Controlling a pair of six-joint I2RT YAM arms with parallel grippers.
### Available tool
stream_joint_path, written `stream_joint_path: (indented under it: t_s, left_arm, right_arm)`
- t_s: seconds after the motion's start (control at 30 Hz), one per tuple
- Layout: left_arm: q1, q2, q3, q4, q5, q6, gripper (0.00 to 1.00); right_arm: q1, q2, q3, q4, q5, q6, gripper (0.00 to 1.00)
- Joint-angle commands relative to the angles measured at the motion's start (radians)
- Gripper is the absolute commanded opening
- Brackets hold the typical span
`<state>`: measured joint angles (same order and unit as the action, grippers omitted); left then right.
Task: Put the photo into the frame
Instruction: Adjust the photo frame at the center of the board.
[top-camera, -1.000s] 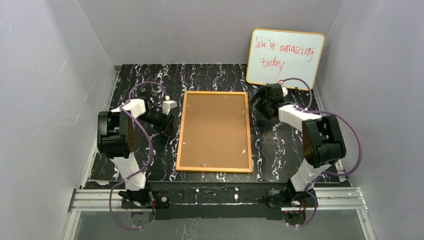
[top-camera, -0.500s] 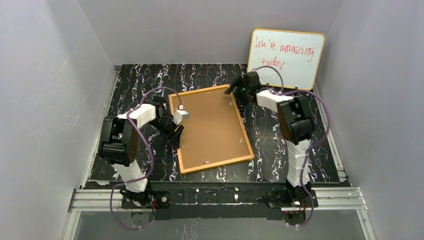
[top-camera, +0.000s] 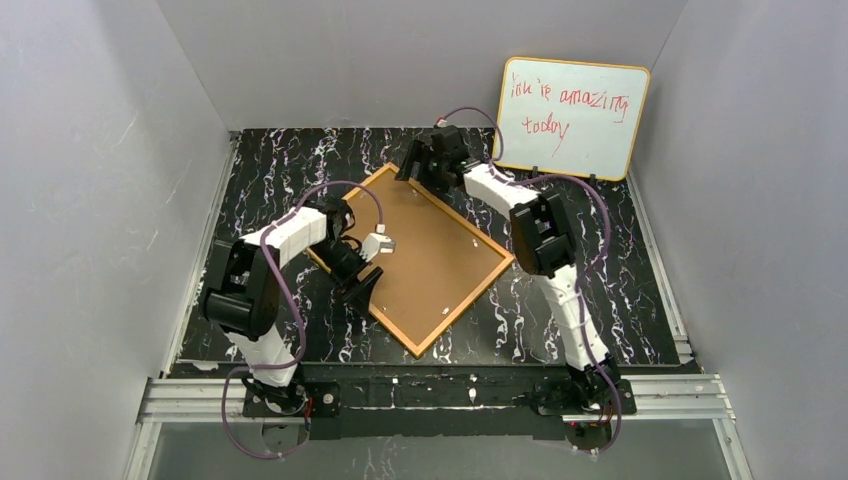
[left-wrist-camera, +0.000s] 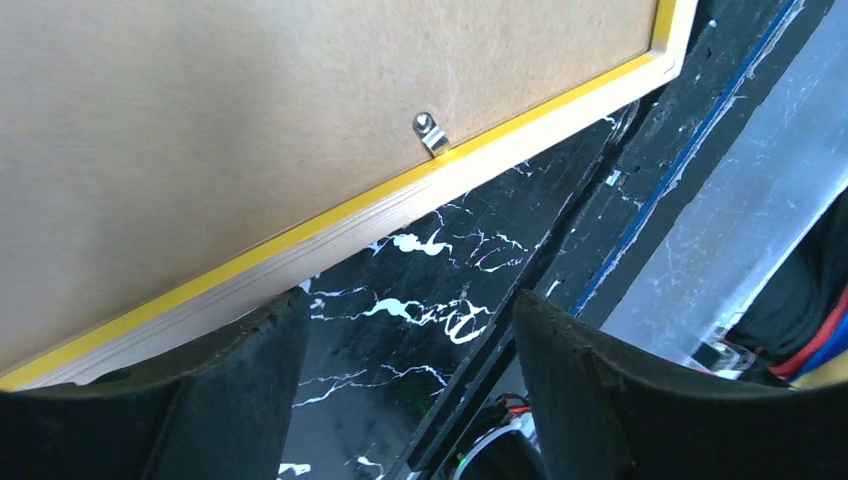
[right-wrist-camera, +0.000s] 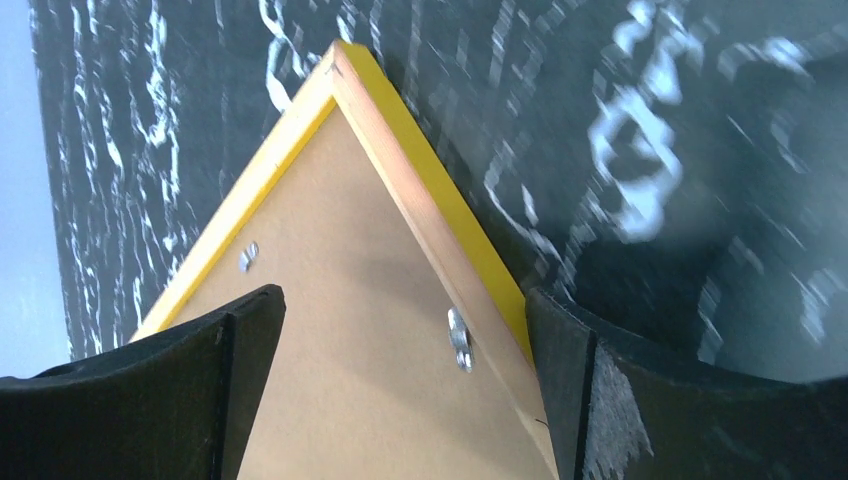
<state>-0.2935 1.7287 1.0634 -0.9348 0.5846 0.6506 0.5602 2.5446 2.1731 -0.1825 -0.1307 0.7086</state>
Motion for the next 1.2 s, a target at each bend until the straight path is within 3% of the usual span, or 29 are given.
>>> stream_joint_path:
  t_s: [0.0, 0.2, 0.4, 0.5, 0.67, 0.9, 1.17]
  left_arm:
    - [0.005, -0.103, 0.103, -0.056, 0.037, 0.146, 0.75]
    - [0.119, -0.092, 0.284, -0.108, -0.039, 0.187, 0.79]
    - [0.350, 0.140, 0.547, 0.168, -0.128, -0.043, 0.75]
    - [0.400, 0.265, 0.644, 0.297, -0.203, -0.133, 0.69]
    - [0.422, 0.436, 0.783, 0.323, -0.238, -0.207, 0.66]
    - [0.423, 0.473, 0.685, 0.365, -0.182, -0.192, 0.67]
    - [0.423, 0.384, 0.483, 0.364, -0.131, -0.089, 0.65]
  right_arm:
    - [-0.038, -0.268, -0.207, -0.049, -0.030, -0.048, 0.99]
    - [-0.105, -0.554, -0.457, -0.074, 0.064, -0.084, 0.99]
    - [-0.130, -0.849, -0.782, -0.151, 0.084, -0.021, 0.99]
    - [-0.137, -1.022, -0.995, -0.137, 0.020, 0.003, 0.99]
    - [-0.140, -1.252, -1.218, -0.241, -0.091, 0.030, 0.99]
    - [-0.140, -1.398, -1.477, -0.222, -0.195, 0.133, 0.99]
    - [-0.145, -1.244, -1.495, -0.101, -0.183, 0.121, 0.99]
